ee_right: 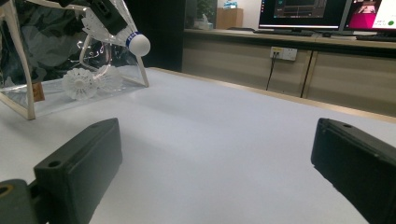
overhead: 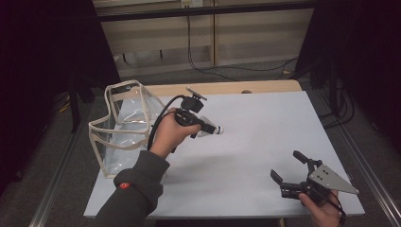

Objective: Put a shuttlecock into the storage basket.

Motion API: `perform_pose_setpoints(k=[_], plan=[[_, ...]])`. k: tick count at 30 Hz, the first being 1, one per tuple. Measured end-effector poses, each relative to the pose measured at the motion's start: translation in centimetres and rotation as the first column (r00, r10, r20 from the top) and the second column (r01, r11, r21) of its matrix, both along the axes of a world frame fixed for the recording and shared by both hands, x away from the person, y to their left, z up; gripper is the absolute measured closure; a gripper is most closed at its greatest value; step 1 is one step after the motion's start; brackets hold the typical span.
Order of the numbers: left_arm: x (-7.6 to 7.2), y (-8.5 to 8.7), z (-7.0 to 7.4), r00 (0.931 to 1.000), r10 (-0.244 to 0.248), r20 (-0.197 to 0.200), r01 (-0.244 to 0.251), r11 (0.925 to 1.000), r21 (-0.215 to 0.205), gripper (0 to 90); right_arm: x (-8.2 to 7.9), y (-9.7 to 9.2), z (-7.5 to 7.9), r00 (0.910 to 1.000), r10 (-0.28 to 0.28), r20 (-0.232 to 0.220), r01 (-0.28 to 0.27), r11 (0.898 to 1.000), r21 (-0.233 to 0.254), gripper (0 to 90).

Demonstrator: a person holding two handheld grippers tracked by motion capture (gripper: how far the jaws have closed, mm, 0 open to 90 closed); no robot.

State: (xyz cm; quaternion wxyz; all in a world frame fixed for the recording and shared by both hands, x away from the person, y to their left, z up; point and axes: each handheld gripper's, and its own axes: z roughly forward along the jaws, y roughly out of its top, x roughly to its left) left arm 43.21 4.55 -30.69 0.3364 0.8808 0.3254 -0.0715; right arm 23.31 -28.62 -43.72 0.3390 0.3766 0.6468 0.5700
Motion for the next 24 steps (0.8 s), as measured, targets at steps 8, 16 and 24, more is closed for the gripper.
perform_pose_setpoints(k=[8, 16, 24], plan=[[-0.1, 0.2, 1.0, 0.9999, 0.01, 0.0, -0.01, 0.9999, 0.002, 89.0, 0.0, 0.0, 0.0, 1.0, -0.001, -0.002, 0.001, 1.0, -0.002, 1.9], [-0.1, 0.5, 2.1, 0.9999, 0.011, 0.003, -0.011, 0.9999, 0.006, 89.0, 0.0, 0.0, 0.0, 1.0, -0.003, -0.004, 0.003, 1.0, -0.001, 1.8], [0.0, 0.8, 3.0, 0.9999, 0.016, -0.001, -0.016, 0.9998, 0.011, 89.1, 0.0, 0.0, 0.0, 1.0, -0.001, 0.001, 0.001, 1.0, -0.004, 1.8]])
